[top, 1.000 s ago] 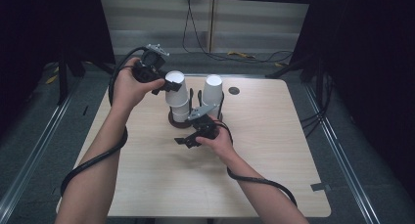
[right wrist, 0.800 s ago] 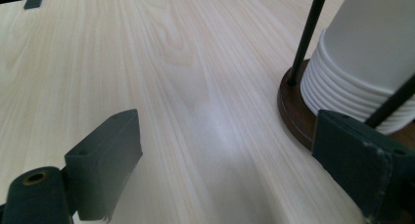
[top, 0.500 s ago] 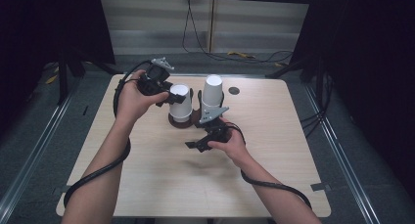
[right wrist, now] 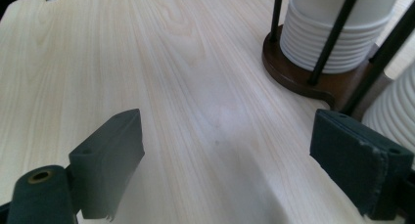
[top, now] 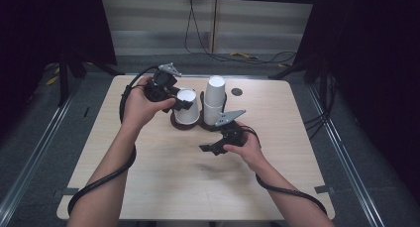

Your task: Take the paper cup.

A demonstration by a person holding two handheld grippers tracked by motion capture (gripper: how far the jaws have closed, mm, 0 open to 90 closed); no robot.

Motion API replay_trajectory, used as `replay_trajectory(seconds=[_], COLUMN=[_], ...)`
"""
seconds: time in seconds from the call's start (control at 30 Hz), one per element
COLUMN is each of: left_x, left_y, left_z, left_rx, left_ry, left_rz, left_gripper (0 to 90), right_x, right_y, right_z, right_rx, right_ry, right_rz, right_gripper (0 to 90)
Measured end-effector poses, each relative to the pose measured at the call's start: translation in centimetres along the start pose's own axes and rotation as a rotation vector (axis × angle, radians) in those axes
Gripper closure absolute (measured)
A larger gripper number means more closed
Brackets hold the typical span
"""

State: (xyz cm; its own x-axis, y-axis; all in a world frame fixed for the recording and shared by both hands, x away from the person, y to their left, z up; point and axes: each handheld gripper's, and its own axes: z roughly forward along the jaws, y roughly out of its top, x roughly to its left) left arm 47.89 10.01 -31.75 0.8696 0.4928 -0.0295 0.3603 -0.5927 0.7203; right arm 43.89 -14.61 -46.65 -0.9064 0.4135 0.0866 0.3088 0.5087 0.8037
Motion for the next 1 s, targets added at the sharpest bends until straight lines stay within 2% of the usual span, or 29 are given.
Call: replay_trajectory(seconds=[0.13, 0.2, 0.47, 0.6, 0.7, 0.9, 1.0], left_x=[-0.6, -0.8, -1.9, -2.2, -2.4, -2.8, -3.1], left_y=[0.2, 0.2, 0.2, 0.0, -0.4, -1.1, -1.3], left_z=[0.4, 0.5, 1.2, 1.7, 2.0, 2.7, 2.8], left_rx=[0.002, -0.009, -0.015, -0.009, -0.004, 0.0, 0.005], left_ry=[-0.012, -0.017, -0.04, -0.052, -0.06, -0.077, -0.08], left_rz=[0.017, 0.007, 0.021, 0.022, 0.019, 0.014, 0.028], left_gripper=[35.4, 35.4, 35.4, 35.4, 35.4, 35.4, 35.4], right_x=[-0.2, -0.3, -0.5, -0.5, -0.2, -0.1, -0.2], right_y=[-0.4, -0.5, -1.3, -1.5, -1.8, -2.1, -2.2], right_z=[-1.1, -1.3, -2.5, -2.6, -2.4, -2.2, -2.3], right_rx=[-0.01, -0.013, -0.039, -0.047, -0.027, -0.015, -0.006], right_ry=[-0.004, -0.005, -0.009, -0.004, -0.004, -0.002, -0.001], right_rz=[0.014, 0.011, 0.025, 0.031, 0.015, 0.016, 0.022], right_gripper=[12.0, 12.1, 12.1, 12.1, 12.1, 12.1, 12.1])
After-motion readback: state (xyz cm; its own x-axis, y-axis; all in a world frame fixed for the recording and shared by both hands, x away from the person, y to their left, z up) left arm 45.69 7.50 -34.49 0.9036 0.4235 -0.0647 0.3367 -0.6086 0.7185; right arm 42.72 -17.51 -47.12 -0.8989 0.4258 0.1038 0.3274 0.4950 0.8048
